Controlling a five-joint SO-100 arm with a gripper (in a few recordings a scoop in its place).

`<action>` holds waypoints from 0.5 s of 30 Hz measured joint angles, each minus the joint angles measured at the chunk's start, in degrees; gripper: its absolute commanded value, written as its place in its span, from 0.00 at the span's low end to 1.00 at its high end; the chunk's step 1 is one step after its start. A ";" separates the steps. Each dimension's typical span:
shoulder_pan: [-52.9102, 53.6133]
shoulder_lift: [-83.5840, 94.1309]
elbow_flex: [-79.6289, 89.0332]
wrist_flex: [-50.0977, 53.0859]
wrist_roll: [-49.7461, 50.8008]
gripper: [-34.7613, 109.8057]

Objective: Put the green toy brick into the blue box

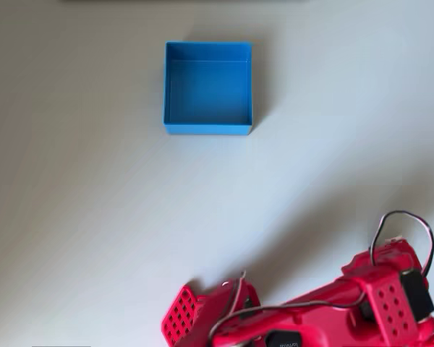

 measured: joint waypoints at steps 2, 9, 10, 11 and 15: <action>0.62 0.00 0.00 0.00 -0.53 0.44; 3.08 -2.11 -3.34 0.00 -1.41 0.42; 3.08 -3.08 -4.22 0.00 -1.49 0.42; 3.16 -4.31 -5.19 0.00 -1.23 0.41; 3.16 -10.46 -9.14 0.00 -0.97 0.41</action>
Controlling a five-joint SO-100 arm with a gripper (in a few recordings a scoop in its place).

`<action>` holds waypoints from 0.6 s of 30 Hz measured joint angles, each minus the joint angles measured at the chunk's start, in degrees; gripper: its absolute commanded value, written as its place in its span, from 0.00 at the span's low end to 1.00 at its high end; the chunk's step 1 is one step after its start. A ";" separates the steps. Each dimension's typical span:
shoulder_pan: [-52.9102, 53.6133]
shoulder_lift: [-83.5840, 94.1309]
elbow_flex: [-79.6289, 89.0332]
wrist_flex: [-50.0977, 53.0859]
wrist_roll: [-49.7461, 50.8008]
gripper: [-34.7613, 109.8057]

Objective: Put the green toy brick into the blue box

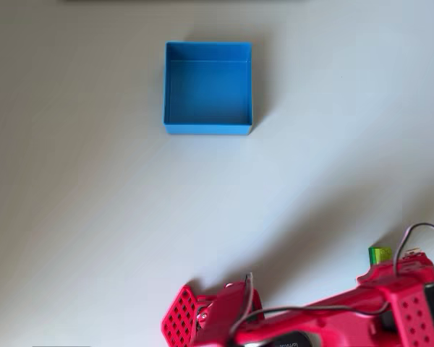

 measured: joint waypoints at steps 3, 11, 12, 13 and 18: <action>0.00 -3.96 -1.41 0.00 0.88 0.40; -0.18 -9.58 -1.49 -2.46 0.53 0.40; -0.18 -9.76 -1.41 -2.99 0.53 0.39; -0.26 -9.76 -0.97 -3.52 0.53 0.39; -1.41 -9.76 0.00 -5.54 0.88 0.28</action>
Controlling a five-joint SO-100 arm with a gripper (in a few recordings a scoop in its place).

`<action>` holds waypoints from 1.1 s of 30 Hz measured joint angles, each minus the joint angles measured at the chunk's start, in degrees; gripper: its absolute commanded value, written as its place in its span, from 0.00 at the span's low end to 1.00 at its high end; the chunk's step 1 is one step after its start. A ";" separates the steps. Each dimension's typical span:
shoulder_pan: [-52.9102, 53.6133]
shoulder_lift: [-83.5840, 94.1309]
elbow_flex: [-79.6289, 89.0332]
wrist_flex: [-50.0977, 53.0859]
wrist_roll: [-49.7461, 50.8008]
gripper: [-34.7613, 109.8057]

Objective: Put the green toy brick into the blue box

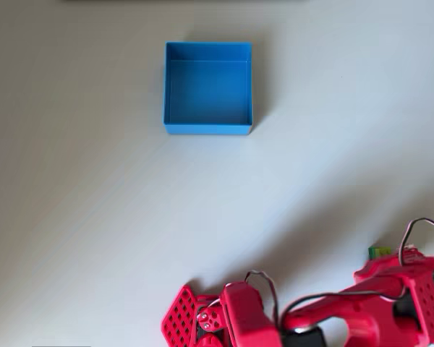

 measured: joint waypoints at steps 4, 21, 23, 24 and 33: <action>-0.09 0.00 0.09 -0.09 0.62 0.27; -5.45 0.00 -2.64 6.77 -0.18 0.24; -7.29 0.00 -4.66 8.96 0.26 0.24; -8.61 0.00 -5.98 10.11 0.35 0.24; -22.32 0.00 -22.76 25.66 -0.62 0.24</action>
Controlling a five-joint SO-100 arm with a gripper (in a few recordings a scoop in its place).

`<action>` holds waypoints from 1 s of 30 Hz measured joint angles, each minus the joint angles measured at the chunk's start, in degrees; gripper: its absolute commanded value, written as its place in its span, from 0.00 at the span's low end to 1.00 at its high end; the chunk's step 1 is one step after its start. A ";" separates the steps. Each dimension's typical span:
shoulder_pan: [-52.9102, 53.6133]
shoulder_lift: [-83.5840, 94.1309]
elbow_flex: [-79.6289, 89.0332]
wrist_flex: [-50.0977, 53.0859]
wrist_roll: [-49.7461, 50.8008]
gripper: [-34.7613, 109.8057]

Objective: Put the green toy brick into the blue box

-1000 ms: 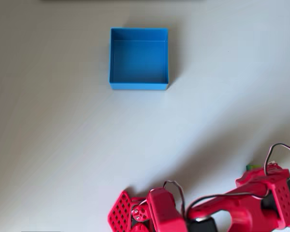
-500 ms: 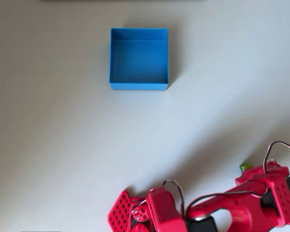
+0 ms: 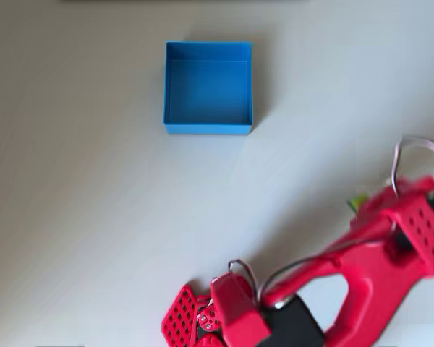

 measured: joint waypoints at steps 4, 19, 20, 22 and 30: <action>-7.47 0.00 -6.50 5.10 -1.14 0.24; -39.11 -0.26 -23.82 7.38 -4.22 0.24; -40.61 -0.26 -24.52 7.38 -4.22 0.24; -43.15 -0.26 -26.10 7.38 -4.22 0.24; -54.23 -0.26 -26.72 3.96 -4.22 0.24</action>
